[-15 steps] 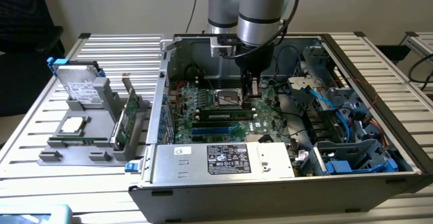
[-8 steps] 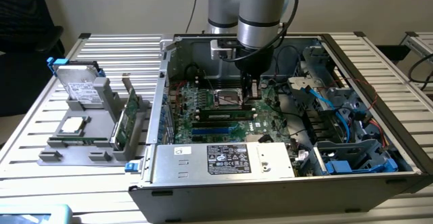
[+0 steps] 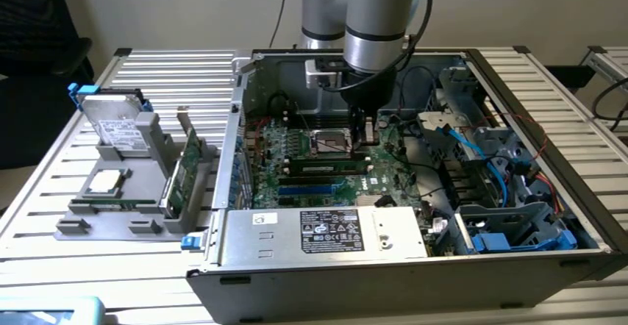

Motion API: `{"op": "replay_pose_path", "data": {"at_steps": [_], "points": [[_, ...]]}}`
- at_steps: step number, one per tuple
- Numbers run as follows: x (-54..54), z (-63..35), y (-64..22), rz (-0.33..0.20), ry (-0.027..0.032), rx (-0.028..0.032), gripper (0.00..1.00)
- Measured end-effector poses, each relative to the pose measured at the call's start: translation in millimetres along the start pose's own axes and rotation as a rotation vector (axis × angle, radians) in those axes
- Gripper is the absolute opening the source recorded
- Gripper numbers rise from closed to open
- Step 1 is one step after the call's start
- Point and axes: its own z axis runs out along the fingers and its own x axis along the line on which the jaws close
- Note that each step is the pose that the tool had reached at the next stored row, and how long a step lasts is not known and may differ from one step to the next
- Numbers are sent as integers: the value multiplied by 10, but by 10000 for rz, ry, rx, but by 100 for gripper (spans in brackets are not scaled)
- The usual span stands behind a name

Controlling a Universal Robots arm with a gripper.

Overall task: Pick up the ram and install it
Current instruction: 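Press down the ram until it locks into place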

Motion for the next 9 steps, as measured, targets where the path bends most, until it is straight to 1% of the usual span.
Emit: {"op": "replay_pose_path", "data": {"at_steps": [9], "points": [[-3, 31, 0, -139, 0, 13, 11]]}}
